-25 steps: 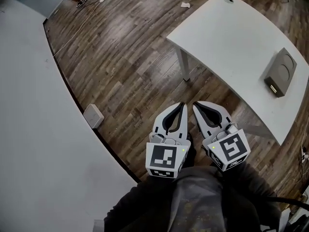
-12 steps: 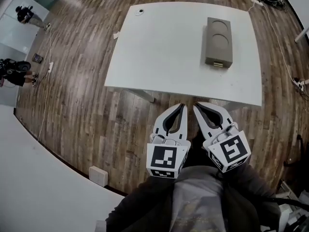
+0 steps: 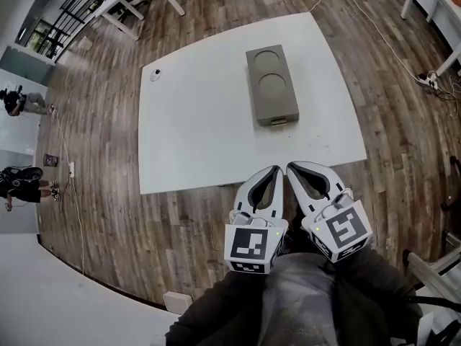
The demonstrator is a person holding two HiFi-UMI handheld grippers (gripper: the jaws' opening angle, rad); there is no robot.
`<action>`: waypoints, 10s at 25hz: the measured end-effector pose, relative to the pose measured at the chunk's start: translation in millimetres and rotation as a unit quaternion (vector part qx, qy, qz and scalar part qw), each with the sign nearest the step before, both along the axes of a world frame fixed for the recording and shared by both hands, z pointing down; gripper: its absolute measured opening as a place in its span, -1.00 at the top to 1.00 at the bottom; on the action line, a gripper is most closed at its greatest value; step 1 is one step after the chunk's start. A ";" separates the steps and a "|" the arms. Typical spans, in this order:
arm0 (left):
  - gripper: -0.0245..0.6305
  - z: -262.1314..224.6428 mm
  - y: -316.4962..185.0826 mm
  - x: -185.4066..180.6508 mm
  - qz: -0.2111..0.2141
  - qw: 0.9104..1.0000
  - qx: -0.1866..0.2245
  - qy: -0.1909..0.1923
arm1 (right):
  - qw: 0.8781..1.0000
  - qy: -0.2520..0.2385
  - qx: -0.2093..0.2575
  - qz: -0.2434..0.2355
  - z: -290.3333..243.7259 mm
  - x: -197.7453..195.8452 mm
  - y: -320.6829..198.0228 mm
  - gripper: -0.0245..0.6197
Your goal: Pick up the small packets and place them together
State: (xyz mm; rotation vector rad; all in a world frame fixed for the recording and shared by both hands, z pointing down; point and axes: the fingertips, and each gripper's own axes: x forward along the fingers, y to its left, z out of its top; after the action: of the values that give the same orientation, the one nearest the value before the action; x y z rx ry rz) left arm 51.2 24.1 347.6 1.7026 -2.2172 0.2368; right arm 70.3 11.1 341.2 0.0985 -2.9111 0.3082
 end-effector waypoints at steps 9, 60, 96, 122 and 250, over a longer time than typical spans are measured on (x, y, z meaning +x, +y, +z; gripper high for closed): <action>0.92 -7.0 -57.4 -47.3 -0.010 1.000 0.006 -0.014 | 0.999 -0.015 -0.030 -0.003 0.1 -40.9 -57.1 0.91; 0.92 74.6 -59.4 -124.7 0.174 0.984 0.023 0.040 | 0.959 0.105 -0.010 0.265 134.6 -79.0 -69.4 0.59; 0.92 65.5 -33.0 -136.9 0.190 0.980 0.014 0.056 | 0.936 0.182 0.020 0.302 147.9 -61.6 -54.2 0.37; 0.92 51.5 36.8 -23.7 0.212 0.977 -0.018 0.004 | 0.946 0.151 0.024 0.286 148.1 38.8 47.6 0.37; 0.92 -8.0 -67.5 -180.0 0.143 0.986 0.058 0.070 | 0.935 0.275 0.169 0.150 39.0 -151.3 -164.7 0.65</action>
State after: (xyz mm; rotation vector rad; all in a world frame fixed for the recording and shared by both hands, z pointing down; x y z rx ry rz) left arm -128.8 -43.4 339.6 2.0336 -1.9159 0.0552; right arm -81.0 -153.6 380.2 0.5865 -2.3501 -0.1619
